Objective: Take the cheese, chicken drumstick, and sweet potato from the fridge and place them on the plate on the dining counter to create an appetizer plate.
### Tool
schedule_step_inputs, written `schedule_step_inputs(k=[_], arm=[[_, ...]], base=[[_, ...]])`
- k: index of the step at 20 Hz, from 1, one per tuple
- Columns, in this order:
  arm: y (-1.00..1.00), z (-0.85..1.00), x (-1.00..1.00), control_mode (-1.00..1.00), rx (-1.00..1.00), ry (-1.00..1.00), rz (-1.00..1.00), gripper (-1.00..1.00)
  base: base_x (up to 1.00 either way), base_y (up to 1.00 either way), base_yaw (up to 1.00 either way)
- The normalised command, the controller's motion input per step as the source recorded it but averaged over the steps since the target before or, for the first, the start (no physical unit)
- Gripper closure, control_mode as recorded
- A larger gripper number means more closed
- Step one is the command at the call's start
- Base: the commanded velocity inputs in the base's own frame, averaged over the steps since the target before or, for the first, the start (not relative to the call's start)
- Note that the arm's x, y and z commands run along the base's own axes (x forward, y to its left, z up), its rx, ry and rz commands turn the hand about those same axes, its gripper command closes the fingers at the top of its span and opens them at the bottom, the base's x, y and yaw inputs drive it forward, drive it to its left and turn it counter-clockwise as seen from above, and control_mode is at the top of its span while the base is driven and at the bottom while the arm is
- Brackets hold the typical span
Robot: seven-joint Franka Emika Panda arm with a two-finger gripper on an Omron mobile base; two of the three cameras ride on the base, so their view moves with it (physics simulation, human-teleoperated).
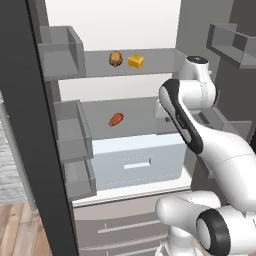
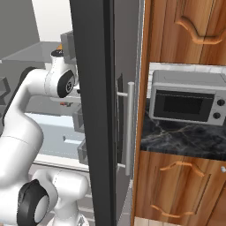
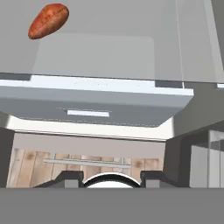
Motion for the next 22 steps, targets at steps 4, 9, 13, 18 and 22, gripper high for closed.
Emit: schedule_step_inputs(k=[4,9,13,18,22], arm=[[0.0,0.0,-0.07,-1.0,0.0,0.0,0.0,-1.0],[0.08,0.0,-0.04,-1.0,0.0,-0.05,0.0,-1.0],[0.26,0.0,0.0,-1.0,0.0,-0.03,-0.03,-1.0],[0.15,0.06,0.05,-1.0,0.01,-0.02,-0.08,-1.0],[0.04,0.07,0.0,-1.0,-0.05,-0.05,-0.04,-1.0]], base=[[0.0,0.0,0.0],[0.0,0.0,0.0],[0.0,0.0,0.0],[0.0,0.0,0.0],[0.0,0.0,0.0]])
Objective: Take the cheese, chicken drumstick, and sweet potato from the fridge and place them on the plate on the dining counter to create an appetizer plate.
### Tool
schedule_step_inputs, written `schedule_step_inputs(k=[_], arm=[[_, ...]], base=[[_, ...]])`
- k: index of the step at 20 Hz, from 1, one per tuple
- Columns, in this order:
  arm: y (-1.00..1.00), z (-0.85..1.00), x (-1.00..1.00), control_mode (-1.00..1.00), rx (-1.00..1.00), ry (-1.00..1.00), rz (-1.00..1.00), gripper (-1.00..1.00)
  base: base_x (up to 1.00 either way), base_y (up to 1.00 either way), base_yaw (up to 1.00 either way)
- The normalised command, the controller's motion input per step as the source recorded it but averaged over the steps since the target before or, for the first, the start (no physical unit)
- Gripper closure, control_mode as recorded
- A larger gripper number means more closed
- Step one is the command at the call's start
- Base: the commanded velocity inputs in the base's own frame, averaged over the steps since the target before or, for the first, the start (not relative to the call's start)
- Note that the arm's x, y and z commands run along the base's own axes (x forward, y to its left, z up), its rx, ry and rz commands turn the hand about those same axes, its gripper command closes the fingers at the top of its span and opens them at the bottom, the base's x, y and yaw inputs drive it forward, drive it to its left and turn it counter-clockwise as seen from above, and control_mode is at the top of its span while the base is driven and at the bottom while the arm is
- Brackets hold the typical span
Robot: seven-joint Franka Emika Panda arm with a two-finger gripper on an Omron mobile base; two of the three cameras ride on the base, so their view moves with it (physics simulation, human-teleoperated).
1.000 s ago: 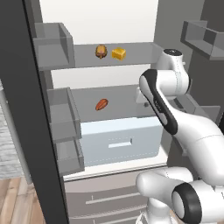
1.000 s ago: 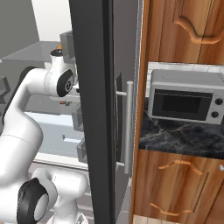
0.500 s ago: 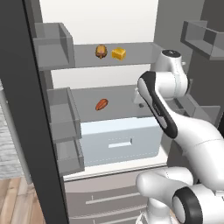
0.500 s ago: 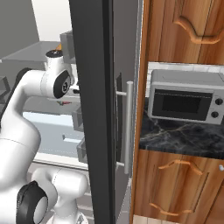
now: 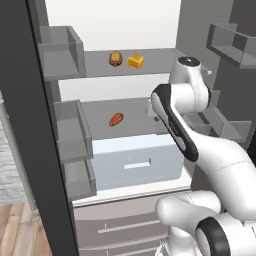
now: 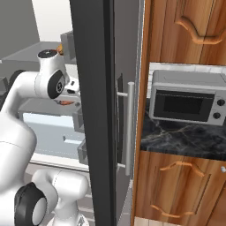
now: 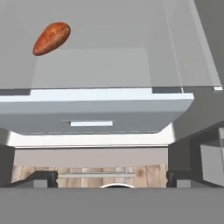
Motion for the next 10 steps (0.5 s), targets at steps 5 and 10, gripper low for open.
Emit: schedule_step_inputs(k=[5,10], arm=[[0.11,0.32,0.04,-1.0,0.0,-0.1,0.0,-1.0],[0.07,0.38,0.03,-1.0,0.0,-0.1,0.03,-1.0]], base=[[0.0,0.0,0.0],[0.0,0.0,0.0]])
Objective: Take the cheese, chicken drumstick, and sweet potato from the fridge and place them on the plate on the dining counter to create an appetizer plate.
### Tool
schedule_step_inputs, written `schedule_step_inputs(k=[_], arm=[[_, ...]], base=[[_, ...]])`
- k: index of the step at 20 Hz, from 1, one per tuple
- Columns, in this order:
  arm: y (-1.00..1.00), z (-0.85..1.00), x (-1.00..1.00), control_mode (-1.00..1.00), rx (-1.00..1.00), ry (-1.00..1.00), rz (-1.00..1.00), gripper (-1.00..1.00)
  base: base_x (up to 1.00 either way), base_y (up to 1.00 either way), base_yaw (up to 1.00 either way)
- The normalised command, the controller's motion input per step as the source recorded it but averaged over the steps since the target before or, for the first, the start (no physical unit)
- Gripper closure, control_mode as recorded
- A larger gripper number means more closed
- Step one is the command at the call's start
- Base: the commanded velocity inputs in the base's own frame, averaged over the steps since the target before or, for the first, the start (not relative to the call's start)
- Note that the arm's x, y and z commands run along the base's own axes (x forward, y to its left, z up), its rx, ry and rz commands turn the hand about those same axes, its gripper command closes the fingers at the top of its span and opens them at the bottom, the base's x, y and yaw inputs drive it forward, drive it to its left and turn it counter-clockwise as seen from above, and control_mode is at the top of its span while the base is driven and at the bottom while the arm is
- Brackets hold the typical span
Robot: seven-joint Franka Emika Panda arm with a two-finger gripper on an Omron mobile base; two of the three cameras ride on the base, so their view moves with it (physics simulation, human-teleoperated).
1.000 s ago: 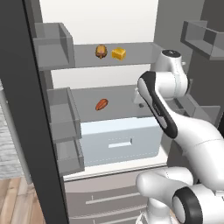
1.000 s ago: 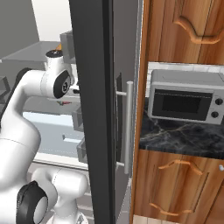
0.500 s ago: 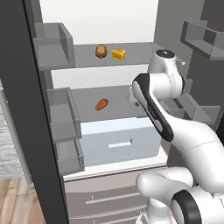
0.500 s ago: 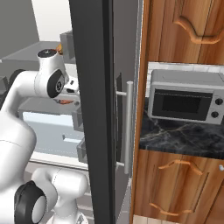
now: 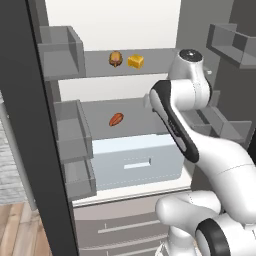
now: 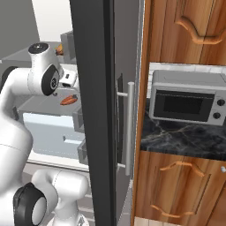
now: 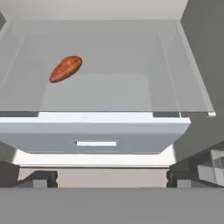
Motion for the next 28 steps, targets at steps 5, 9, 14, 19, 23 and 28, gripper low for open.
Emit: schedule_step_inputs(k=[5,9,14,19,23,28], arm=[[0.05,0.41,0.2,-1.0,0.0,-0.13,0.04,-1.0],[0.01,0.4,0.24,-1.0,0.01,-0.15,0.04,-1.0],[0.0,0.34,0.25,-1.0,0.0,-0.08,0.03,-1.0],[0.12,0.29,0.43,-1.0,0.02,0.0,0.0,-1.0],[0.18,0.29,0.51,-1.0,0.02,0.0,0.0,-1.0],[0.11,0.25,0.55,-1.0,0.02,0.0,0.0,-1.0]], base=[[0.0,0.0,0.0],[0.0,0.0,0.0],[0.0,0.0,0.0],[0.0,0.0,0.0],[0.0,0.0,0.0],[0.0,0.0,0.0]])
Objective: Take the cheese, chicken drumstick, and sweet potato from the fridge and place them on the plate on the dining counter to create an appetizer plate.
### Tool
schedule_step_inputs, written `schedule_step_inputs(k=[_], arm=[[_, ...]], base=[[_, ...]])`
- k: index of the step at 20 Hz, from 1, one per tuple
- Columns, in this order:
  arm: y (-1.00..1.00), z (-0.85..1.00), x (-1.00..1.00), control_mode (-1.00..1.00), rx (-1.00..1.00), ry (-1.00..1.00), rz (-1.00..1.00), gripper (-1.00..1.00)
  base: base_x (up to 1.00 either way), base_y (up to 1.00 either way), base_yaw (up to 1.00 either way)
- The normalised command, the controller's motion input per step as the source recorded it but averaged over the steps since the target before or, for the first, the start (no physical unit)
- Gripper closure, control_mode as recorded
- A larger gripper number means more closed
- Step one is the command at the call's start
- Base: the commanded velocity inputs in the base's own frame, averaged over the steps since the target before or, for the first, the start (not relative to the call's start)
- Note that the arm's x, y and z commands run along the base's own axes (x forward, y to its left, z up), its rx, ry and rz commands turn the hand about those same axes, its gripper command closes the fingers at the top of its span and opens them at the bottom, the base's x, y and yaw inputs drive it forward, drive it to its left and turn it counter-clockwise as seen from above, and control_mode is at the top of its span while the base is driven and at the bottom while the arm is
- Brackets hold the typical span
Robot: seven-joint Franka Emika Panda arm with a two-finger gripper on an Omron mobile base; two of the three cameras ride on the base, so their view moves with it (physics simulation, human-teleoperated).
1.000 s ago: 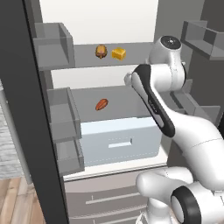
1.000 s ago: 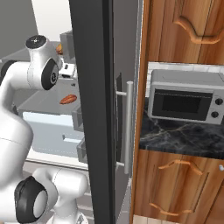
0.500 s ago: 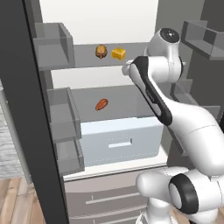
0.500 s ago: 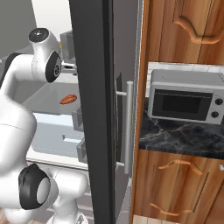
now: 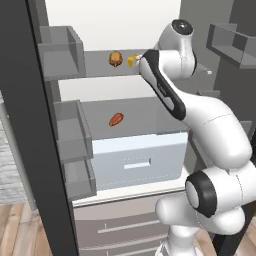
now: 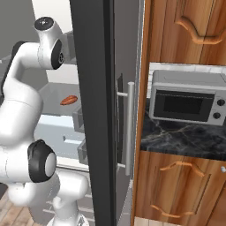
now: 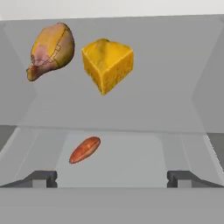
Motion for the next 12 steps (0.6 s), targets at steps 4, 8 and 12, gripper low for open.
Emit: schedule_step_inputs(k=[4,8,12], arm=[[0.02,0.03,0.51,-1.0,0.01,0.0,0.0,-1.0],[0.0,0.0,0.39,-1.0,0.0,0.0,-0.01,-1.0],[0.05,0.0,0.33,-1.0,0.0,0.0,-0.04,-1.0]], base=[[0.0,0.0,0.0],[0.0,0.0,0.0],[0.0,0.0,0.0]])
